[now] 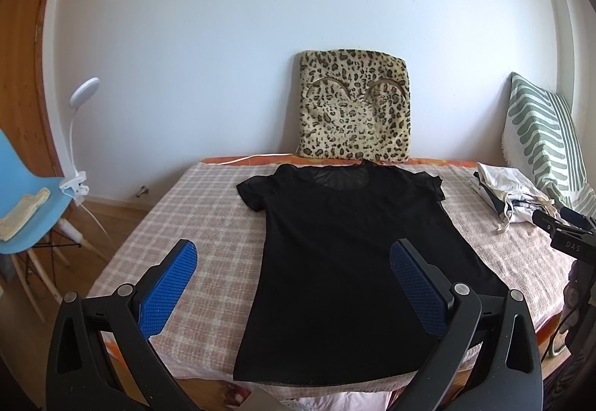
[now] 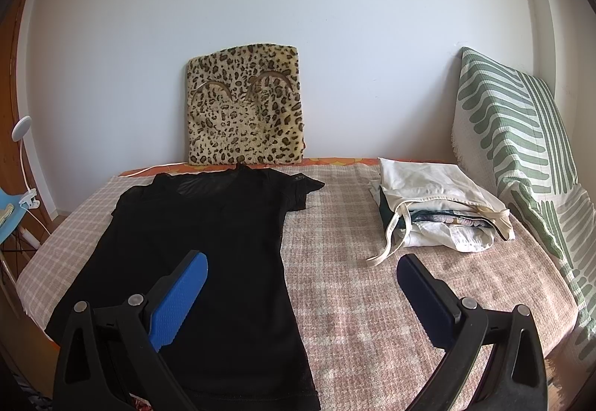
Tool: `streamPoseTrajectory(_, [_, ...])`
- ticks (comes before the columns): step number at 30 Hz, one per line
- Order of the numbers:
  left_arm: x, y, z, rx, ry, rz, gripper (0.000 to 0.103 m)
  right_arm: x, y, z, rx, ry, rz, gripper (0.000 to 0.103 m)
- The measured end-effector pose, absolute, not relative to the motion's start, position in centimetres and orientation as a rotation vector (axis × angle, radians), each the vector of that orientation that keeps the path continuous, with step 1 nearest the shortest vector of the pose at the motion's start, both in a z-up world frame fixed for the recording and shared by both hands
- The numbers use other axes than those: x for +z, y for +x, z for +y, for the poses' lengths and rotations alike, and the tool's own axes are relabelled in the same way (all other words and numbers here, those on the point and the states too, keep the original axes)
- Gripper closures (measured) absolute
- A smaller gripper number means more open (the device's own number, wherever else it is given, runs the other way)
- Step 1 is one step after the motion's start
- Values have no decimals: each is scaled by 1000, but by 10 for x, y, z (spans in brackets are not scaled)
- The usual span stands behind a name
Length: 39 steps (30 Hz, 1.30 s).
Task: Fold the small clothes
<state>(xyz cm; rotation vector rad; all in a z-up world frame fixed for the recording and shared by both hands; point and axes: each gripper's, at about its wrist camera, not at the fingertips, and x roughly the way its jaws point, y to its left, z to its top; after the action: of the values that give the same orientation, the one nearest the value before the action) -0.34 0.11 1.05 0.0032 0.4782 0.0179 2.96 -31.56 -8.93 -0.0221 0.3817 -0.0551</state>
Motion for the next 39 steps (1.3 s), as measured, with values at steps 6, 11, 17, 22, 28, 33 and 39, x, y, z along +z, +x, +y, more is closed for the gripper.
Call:
streamPoseTrajectory(6, [10,-4,1,19,4,477,0,-89,30,-315,-55,-22,382,0])
streamPoseTrajectory(11, [10,-4,2,21,3,476,0,-89,29,-318,-55,-22,382,0])
streamPoseTrajectory(17, [10,-4,2,20,4,476,0,-89,29,-318,-55,-22,382,0])
streamPoseTrajectory(22, [9,-3,3,20,5,477,0,-89,29,-318,-55,-22,382,0])
streamPoseTrajectory(28, [9,-3,3,21,2,477,0,-89,29,-318,-55,-22,383,0])
streamPoseTrajectory(33, [9,-4,3,21,2,477,0,-89,29,-318,-55,-23,382,0])
streamPoseTrajectory(39, [8,-4,4,23,0,475,0,-89,29,-318,-56,-22,383,0])
